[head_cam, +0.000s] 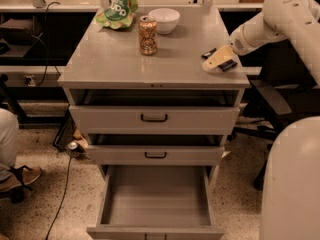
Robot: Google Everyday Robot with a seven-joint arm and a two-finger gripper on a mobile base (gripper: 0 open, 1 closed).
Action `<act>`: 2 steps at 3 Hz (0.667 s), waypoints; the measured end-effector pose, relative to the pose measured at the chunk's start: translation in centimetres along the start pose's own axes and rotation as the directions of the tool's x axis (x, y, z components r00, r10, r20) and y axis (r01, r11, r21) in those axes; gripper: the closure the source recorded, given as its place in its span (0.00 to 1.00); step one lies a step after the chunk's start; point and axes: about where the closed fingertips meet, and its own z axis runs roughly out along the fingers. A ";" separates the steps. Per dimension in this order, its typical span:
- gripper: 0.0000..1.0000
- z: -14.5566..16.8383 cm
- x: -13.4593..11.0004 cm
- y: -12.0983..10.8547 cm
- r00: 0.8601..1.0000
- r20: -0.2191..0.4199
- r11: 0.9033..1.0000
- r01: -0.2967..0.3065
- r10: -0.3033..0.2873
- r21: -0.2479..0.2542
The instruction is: Place rxbar blueberry into bottom drawer
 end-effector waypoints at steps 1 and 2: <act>0.16 0.9 0.4 0.2 1.000 -0.020 1.000 -0.003 0.003 -0.015; 0.38 1.4 0.6 0.4 1.000 -0.025 1.000 -0.003 0.002 -0.027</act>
Offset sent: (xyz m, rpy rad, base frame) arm 0.0028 0.0022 -0.0127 -0.0008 0.0383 0.0135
